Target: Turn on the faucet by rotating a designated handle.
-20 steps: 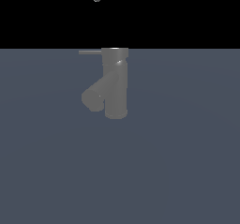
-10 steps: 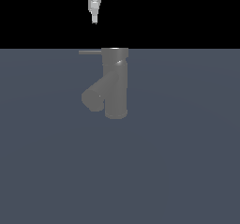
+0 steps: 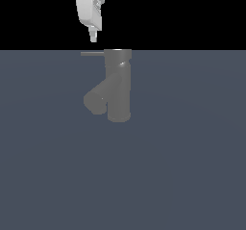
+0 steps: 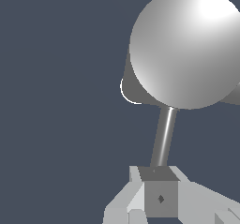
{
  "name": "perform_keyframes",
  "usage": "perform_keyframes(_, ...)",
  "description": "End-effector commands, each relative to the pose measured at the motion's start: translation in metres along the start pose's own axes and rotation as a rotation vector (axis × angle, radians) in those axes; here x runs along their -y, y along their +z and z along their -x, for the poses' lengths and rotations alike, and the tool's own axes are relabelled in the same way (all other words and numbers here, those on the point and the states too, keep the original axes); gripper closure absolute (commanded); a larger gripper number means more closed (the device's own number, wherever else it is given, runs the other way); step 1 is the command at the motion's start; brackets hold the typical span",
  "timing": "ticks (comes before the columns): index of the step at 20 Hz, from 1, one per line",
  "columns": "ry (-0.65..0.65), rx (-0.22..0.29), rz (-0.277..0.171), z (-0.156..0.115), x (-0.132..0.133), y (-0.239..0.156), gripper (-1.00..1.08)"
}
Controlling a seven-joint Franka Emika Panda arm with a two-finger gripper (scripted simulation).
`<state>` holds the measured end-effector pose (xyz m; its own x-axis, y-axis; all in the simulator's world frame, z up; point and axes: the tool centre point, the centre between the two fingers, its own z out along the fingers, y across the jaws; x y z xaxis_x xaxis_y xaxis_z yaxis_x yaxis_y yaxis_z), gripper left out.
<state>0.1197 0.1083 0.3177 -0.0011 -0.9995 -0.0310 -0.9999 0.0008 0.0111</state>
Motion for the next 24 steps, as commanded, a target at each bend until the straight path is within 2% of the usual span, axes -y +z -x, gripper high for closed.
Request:
perform_keyframes(1,0.051,-0.008,-0.004,0.006,0.009,0.012,1.08)
perform_keyframes(13,0.174,-0.029,-0.013,0.021,0.028,0.046,1.08)
perform_keyframes(24,0.178,-0.03,-0.013,0.022,0.021,0.048,1.08)
